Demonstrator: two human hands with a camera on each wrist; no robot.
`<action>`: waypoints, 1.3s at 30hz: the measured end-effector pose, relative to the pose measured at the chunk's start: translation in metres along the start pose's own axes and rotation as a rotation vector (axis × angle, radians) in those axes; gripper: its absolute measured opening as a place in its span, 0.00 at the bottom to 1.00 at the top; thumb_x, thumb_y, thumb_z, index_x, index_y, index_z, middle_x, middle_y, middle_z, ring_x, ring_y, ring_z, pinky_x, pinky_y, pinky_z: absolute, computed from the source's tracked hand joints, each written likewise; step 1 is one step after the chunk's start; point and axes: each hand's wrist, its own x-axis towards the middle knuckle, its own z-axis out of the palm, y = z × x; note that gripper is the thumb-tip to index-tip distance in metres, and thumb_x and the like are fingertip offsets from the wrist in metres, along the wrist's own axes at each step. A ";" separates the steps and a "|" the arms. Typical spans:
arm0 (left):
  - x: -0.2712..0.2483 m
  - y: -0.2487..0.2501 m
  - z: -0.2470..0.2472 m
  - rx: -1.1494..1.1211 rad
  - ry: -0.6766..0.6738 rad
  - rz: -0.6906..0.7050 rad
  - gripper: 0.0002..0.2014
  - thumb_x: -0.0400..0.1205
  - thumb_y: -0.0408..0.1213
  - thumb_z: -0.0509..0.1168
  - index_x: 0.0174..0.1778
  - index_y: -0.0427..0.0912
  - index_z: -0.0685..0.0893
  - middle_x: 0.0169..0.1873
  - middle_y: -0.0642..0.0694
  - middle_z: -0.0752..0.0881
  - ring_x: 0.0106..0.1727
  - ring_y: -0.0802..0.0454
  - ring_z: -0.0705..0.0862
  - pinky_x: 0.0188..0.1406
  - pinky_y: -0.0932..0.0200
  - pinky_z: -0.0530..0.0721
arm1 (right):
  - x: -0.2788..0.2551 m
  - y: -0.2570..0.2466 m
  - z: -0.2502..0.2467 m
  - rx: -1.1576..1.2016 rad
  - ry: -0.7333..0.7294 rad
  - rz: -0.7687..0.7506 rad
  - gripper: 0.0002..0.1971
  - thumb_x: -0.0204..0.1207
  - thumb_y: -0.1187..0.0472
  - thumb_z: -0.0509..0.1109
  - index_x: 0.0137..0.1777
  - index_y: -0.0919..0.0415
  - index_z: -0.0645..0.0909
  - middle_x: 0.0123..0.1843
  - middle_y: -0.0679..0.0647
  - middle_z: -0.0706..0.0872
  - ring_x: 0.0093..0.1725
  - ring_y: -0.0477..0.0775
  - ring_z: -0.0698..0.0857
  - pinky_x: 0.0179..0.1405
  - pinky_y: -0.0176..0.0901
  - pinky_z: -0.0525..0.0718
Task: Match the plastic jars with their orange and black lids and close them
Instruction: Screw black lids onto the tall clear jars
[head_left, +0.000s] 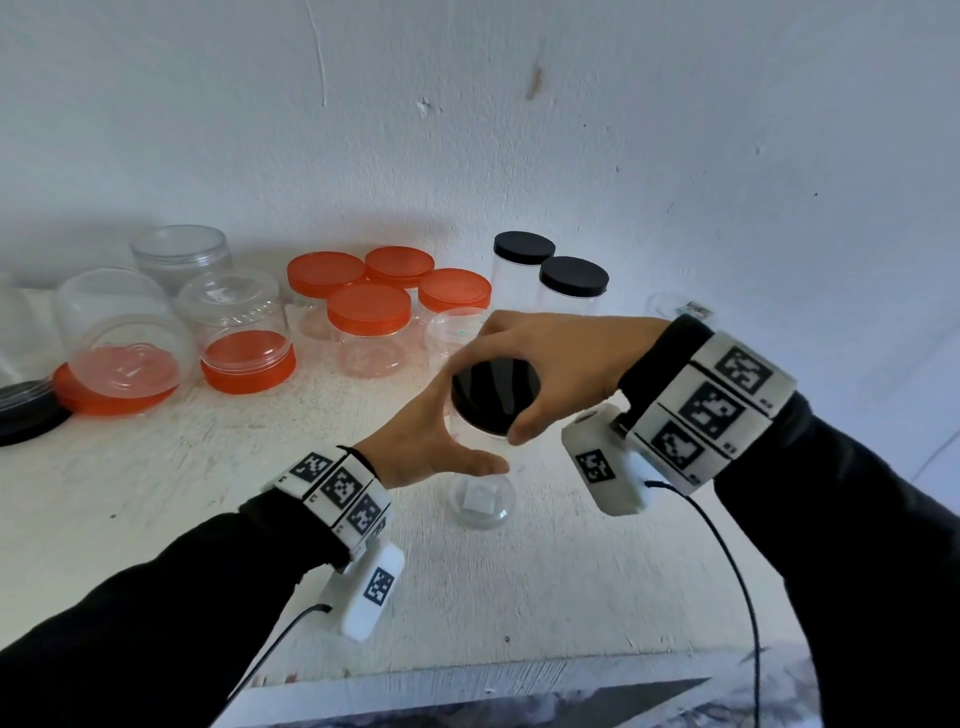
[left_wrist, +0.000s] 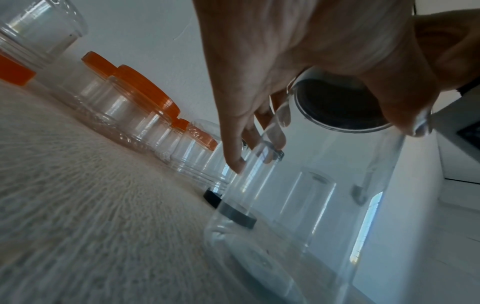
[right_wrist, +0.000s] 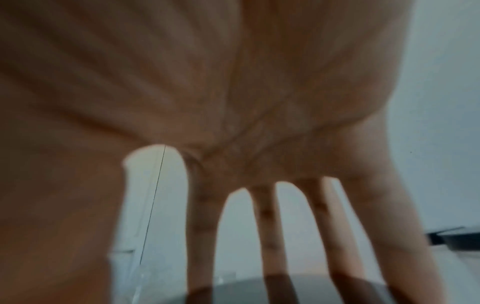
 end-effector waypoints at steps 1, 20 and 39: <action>0.000 0.000 0.000 0.004 0.000 0.010 0.48 0.61 0.41 0.82 0.73 0.53 0.61 0.64 0.61 0.74 0.64 0.76 0.71 0.59 0.81 0.69 | 0.001 0.001 0.001 0.005 0.008 0.005 0.36 0.65 0.48 0.77 0.72 0.37 0.67 0.64 0.46 0.70 0.63 0.49 0.73 0.61 0.46 0.79; -0.001 -0.002 0.002 0.023 0.039 -0.036 0.48 0.54 0.53 0.80 0.69 0.54 0.64 0.60 0.60 0.77 0.65 0.65 0.74 0.62 0.65 0.73 | 0.004 -0.003 0.018 -0.054 0.323 0.144 0.35 0.61 0.30 0.70 0.65 0.48 0.77 0.40 0.43 0.76 0.46 0.49 0.81 0.41 0.41 0.82; -0.004 0.001 0.004 0.071 0.048 -0.013 0.50 0.53 0.57 0.77 0.71 0.54 0.65 0.62 0.59 0.78 0.66 0.63 0.75 0.66 0.63 0.72 | 0.000 -0.002 0.019 -0.034 0.303 0.048 0.32 0.62 0.37 0.75 0.66 0.46 0.76 0.50 0.48 0.76 0.50 0.51 0.79 0.47 0.44 0.84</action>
